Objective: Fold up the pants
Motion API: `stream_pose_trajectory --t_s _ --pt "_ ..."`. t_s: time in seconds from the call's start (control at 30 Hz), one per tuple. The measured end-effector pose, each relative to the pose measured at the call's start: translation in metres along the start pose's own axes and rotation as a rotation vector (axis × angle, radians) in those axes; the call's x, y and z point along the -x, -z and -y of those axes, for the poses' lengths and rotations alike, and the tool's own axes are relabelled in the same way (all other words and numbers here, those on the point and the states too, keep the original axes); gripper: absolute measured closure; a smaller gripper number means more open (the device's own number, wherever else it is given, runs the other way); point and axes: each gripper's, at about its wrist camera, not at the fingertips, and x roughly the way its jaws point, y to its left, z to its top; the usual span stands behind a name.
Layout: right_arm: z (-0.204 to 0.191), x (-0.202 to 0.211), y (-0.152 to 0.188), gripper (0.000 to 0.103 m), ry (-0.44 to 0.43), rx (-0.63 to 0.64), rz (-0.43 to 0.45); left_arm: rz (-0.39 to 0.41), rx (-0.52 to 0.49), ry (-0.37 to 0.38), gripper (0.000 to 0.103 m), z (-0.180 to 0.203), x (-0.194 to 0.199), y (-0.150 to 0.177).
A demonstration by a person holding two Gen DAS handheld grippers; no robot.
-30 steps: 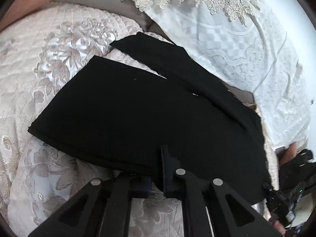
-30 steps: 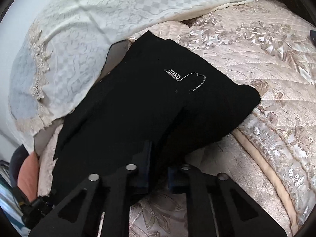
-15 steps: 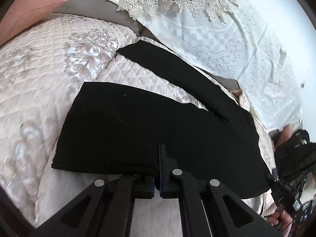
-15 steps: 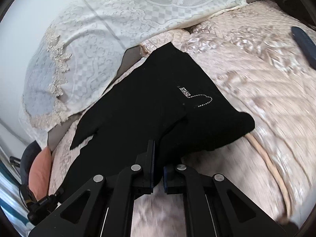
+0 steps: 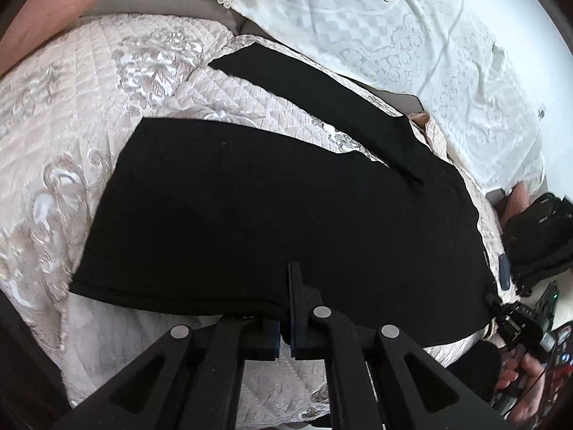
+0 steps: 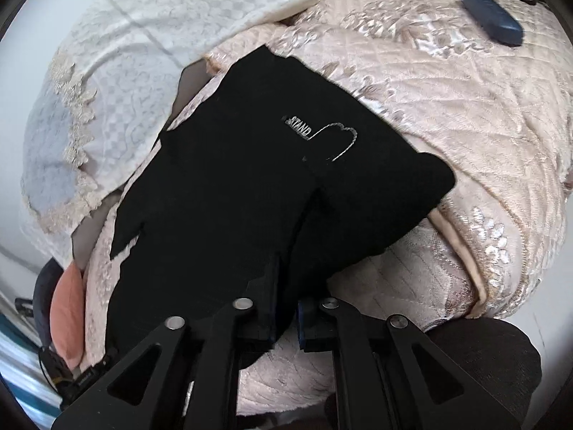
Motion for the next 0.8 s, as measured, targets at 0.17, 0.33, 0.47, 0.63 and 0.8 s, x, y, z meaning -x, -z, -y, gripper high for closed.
stream_pose_trajectory --t_s 0.17,0.33,0.47,0.63,0.8 --pt "0.003 0.023 -0.005 0.078 0.102 0.034 0.086 0.028 0.004 -0.036 0.086 -0.010 0.016 -0.001" --pt "0.021 0.041 -0.008 0.078 0.178 -0.031 0.154 0.091 0.045 -0.145 0.086 -0.028 0.043 0.003" --pt "0.017 0.054 -0.010 0.078 0.231 0.008 0.210 0.160 0.045 -0.262 0.086 -0.034 0.060 -0.001" --pt "-0.021 0.037 -0.010 0.078 0.201 0.203 0.191 0.220 -0.009 -0.253 0.087 -0.015 0.066 -0.014" --pt "-0.047 0.009 0.001 0.078 0.217 0.360 0.151 0.148 -0.090 -0.150 0.086 0.014 0.038 -0.014"
